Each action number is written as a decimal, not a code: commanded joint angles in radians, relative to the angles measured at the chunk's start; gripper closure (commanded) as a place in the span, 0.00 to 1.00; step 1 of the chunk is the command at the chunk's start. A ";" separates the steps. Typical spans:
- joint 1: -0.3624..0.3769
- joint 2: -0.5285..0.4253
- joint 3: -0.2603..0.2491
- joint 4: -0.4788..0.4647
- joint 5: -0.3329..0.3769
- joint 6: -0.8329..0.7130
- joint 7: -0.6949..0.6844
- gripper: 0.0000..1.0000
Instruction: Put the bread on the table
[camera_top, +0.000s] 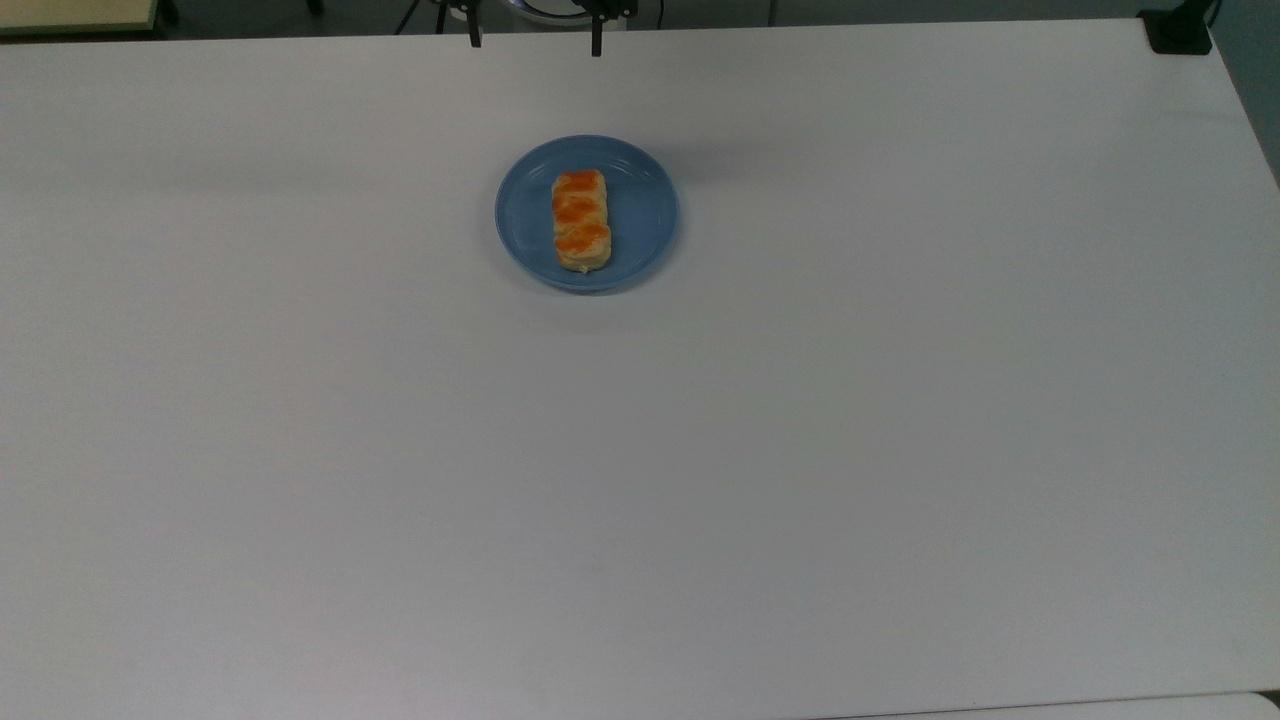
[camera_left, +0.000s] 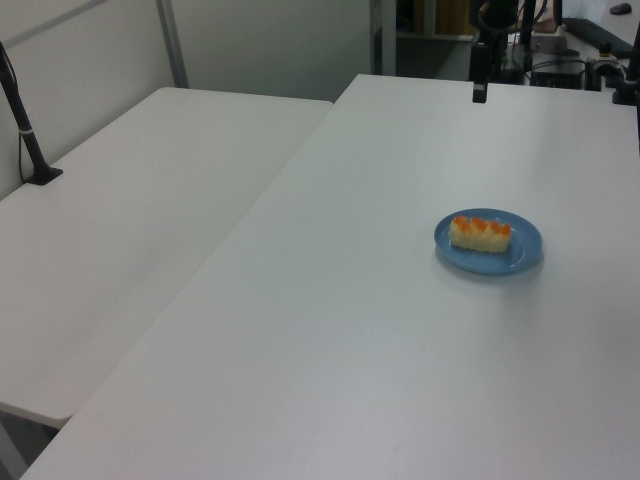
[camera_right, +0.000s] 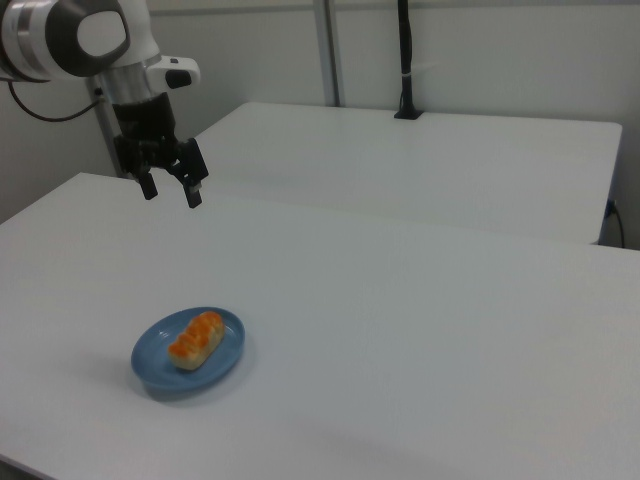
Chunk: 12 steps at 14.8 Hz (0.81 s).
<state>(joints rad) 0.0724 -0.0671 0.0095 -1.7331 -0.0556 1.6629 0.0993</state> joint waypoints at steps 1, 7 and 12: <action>0.009 -0.008 -0.003 0.003 0.013 -0.041 -0.016 0.00; 0.012 -0.005 -0.003 -0.002 0.013 -0.040 -0.016 0.00; 0.014 -0.008 0.006 -0.072 0.017 0.023 -0.023 0.00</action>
<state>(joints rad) 0.0801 -0.0627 0.0110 -1.7479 -0.0556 1.6511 0.0985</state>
